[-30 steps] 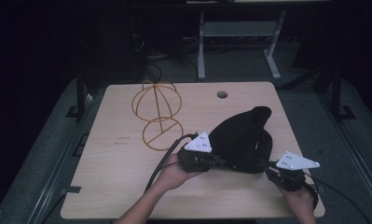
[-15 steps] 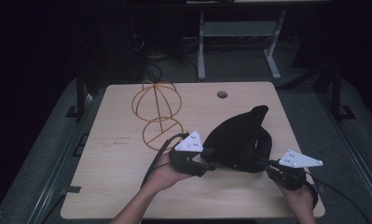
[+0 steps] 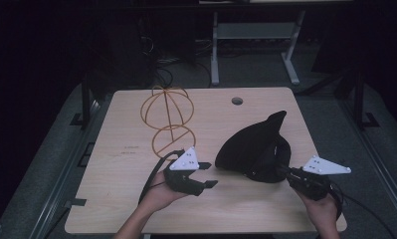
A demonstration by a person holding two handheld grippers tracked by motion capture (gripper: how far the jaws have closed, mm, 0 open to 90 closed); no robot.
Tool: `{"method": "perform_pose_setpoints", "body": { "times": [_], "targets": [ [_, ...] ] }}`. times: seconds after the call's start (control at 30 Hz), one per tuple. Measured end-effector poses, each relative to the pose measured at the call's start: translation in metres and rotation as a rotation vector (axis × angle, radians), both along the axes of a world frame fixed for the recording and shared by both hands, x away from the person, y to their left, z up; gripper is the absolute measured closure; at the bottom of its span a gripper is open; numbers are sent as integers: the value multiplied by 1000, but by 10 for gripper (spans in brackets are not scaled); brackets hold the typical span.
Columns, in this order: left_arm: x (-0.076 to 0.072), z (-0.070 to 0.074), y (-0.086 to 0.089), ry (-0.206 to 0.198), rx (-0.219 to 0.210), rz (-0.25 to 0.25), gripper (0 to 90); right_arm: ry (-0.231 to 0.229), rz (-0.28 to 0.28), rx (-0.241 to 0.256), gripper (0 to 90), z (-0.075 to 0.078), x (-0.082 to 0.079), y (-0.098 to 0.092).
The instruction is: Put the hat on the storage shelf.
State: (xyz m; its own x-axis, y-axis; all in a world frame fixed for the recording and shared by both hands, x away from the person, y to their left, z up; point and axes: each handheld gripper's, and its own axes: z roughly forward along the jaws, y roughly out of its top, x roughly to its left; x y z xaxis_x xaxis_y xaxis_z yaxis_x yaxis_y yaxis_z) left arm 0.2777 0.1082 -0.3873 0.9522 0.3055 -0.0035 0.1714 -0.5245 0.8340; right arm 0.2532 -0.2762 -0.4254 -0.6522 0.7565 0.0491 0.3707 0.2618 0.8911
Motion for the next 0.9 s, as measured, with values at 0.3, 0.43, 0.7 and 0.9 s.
{"method": "perform_pose_setpoints", "body": {
  "times": [0.3, 0.43, 0.7, 0.9],
  "targets": [
    [-3, -16, 26, 19, -19, 49, 415, -21, -14, 41, 852, 21, 7, -6],
    [-4, -20, 34, 24, -22, 65, 415, -24, -1, 47, 860, 27, 10, -6],
    [-6, -26, 45, 19, 12, 77, 413, -37, 7, 48, 864, 40, 16, -5],
    [-6, -30, 54, 21, 17, 95, 413, -52, 6, 70, 867, 52, 19, -7]
  ]
}}
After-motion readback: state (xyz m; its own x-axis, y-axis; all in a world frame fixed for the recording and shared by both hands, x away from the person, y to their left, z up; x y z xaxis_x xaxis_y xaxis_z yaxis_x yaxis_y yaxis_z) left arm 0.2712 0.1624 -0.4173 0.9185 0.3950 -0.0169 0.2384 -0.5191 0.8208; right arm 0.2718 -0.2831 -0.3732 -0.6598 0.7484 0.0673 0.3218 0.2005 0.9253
